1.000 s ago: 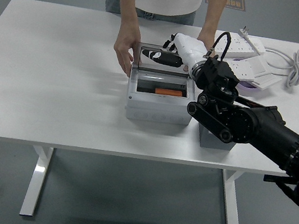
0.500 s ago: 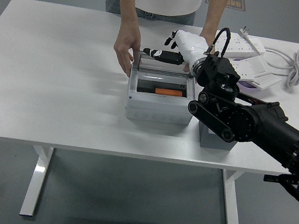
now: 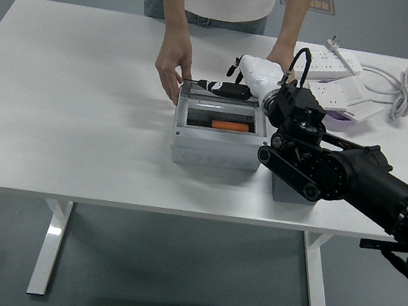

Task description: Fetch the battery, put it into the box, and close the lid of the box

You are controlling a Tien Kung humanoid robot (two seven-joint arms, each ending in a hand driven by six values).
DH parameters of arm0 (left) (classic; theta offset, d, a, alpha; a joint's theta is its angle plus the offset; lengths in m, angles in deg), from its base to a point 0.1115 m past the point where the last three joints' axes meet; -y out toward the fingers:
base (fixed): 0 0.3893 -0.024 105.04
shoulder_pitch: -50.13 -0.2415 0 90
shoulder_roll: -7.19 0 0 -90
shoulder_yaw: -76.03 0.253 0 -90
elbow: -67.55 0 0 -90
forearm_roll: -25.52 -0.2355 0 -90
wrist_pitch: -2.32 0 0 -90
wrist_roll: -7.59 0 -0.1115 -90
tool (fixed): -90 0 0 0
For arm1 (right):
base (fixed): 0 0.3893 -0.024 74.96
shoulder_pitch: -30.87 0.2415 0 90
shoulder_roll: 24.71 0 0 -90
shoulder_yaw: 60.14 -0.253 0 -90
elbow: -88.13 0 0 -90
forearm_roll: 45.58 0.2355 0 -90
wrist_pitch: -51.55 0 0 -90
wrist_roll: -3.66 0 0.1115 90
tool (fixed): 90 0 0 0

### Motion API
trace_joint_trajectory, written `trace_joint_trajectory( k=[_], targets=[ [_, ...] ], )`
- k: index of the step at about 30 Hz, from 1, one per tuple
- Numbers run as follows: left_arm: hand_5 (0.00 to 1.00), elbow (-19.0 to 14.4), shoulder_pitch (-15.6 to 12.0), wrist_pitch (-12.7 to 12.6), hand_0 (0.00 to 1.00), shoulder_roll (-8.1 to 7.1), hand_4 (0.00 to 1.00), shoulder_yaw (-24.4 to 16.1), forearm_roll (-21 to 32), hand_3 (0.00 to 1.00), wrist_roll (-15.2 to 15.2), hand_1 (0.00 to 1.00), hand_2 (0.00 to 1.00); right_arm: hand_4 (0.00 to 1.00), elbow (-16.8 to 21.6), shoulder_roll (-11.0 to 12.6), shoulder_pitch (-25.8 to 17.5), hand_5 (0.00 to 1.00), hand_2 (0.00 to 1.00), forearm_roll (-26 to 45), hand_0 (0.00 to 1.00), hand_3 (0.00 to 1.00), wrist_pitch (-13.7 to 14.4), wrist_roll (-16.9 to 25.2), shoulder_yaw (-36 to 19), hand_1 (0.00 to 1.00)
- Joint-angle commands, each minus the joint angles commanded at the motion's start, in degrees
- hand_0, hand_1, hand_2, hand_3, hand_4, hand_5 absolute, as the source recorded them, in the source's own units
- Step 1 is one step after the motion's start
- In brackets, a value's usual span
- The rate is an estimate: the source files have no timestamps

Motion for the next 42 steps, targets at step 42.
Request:
trace_joint_trajectory(
  k=[42],
  targets=[
    [0.002, -0.3, -0.3, -0.1, 0.492, 0.36, 0.274, -0.4, -2.3, 0.509, 0.7, 0.667, 0.525, 0.998, 0.5, 1.0, 1.0, 0.998, 0.432, -0.1, 0.123, 0.662, -3.8, -1.5, 0.1, 0.272]
  ],
)
